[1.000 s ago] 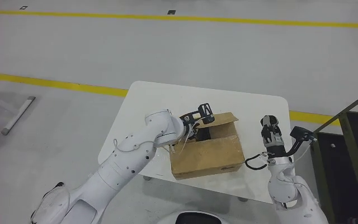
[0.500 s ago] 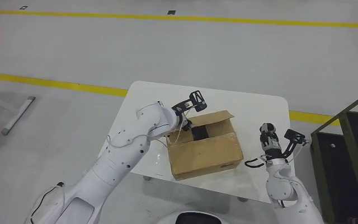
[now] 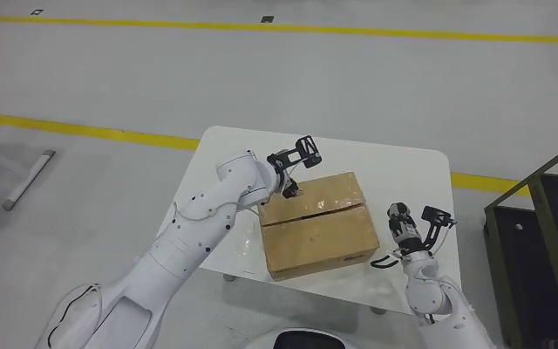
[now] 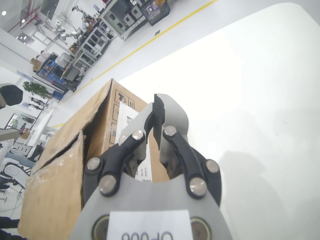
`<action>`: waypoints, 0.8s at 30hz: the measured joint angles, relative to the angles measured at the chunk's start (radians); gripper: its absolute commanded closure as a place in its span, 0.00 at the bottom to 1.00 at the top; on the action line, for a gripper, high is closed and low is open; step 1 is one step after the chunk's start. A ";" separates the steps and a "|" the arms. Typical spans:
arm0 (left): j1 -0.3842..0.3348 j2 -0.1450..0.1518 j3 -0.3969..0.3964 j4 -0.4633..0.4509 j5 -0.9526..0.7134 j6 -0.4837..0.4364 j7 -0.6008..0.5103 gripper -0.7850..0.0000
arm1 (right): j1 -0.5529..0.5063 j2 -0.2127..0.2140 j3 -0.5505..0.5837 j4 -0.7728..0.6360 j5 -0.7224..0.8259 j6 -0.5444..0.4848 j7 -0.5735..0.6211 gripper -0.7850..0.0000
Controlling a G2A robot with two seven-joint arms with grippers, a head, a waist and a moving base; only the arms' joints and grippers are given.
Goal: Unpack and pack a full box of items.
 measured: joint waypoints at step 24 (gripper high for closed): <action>0.052 -0.029 0.049 -0.014 -0.151 -0.071 -0.059 0.00 | -0.023 -0.005 -0.032 -0.011 -0.049 -0.044 0.090 1.00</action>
